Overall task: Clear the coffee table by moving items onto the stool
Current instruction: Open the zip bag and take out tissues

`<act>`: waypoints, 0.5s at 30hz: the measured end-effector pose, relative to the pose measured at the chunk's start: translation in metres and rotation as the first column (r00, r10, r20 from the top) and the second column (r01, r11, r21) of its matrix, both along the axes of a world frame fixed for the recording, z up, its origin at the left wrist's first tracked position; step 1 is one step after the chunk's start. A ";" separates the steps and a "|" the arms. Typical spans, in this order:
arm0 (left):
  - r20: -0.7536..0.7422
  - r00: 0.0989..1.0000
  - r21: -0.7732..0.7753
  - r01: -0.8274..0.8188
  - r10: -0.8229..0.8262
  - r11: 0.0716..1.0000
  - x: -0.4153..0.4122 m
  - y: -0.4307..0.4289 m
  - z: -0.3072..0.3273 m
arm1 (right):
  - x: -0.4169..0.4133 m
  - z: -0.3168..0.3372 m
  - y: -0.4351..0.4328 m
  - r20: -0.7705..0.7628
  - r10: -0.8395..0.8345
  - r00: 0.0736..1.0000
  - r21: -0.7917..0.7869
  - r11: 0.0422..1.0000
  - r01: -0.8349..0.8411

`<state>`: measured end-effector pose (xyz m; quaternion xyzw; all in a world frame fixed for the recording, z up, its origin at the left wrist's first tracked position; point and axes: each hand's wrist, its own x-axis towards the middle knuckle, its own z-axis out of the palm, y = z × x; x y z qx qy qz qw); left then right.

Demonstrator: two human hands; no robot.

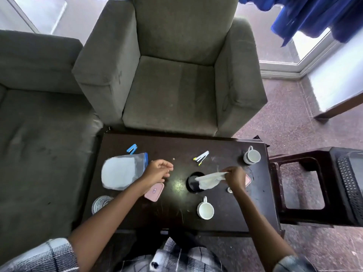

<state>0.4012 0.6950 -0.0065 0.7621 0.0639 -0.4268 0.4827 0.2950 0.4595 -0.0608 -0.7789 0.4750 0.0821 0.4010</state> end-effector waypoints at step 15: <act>-0.111 0.990 0.107 -0.070 0.082 0.992 -0.030 0.025 -0.028 | 0.023 -0.089 0.029 -0.214 0.302 0.929 0.063 0.953 -0.295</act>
